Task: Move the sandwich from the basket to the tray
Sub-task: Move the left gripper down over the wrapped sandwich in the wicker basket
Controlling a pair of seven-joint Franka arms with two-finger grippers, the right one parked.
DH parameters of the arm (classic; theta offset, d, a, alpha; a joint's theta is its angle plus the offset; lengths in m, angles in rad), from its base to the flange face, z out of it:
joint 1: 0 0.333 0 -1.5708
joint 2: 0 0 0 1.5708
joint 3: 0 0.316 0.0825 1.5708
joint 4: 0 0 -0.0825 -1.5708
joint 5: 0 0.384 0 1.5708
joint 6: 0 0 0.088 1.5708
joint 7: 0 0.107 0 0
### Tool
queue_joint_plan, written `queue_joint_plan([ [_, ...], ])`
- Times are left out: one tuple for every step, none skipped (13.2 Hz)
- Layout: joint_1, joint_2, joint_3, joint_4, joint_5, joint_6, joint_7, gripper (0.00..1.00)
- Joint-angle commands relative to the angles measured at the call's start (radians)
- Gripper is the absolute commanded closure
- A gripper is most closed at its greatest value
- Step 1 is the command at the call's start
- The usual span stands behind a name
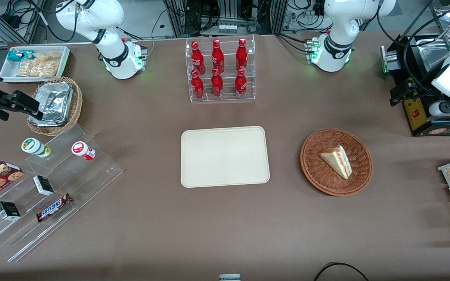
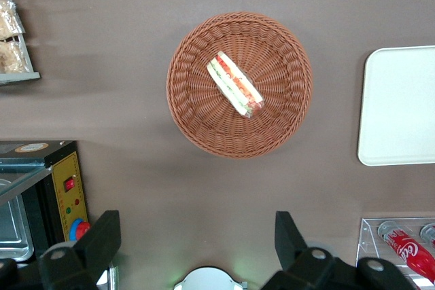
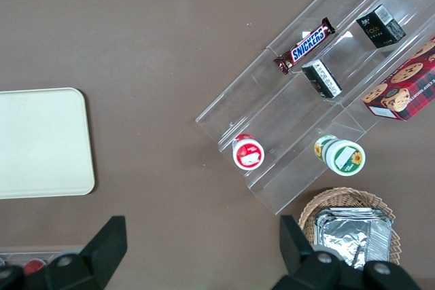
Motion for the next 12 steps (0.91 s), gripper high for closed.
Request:
queue_joint_plan([
  [-0.013,0.000,0.000,-0.006,0.008,0.017,0.011,0.00],
  [-0.016,0.005,0.000,-0.013,0.007,0.019,0.011,0.00],
  [-0.018,0.012,0.000,-0.030,0.007,0.020,0.011,0.00],
  [-0.018,0.021,0.000,-0.053,0.007,0.025,0.010,0.00],
  [-0.018,0.026,0.000,-0.090,0.007,0.055,0.010,0.00],
  [-0.018,0.025,0.000,-0.152,0.007,0.119,0.008,0.00],
  [-0.018,0.022,-0.002,-0.205,0.007,0.173,0.007,0.00],
  [-0.019,0.025,-0.002,-0.237,0.007,0.210,-0.001,0.00],
  [-0.019,0.026,-0.002,-0.275,0.005,0.246,-0.002,0.00],
  [-0.021,0.029,-0.002,-0.329,0.007,0.308,-0.002,0.00],
  [-0.021,0.029,-0.002,-0.370,0.007,0.359,-0.004,0.00],
  [-0.021,0.029,-0.002,-0.413,0.007,0.417,-0.022,0.00],
])
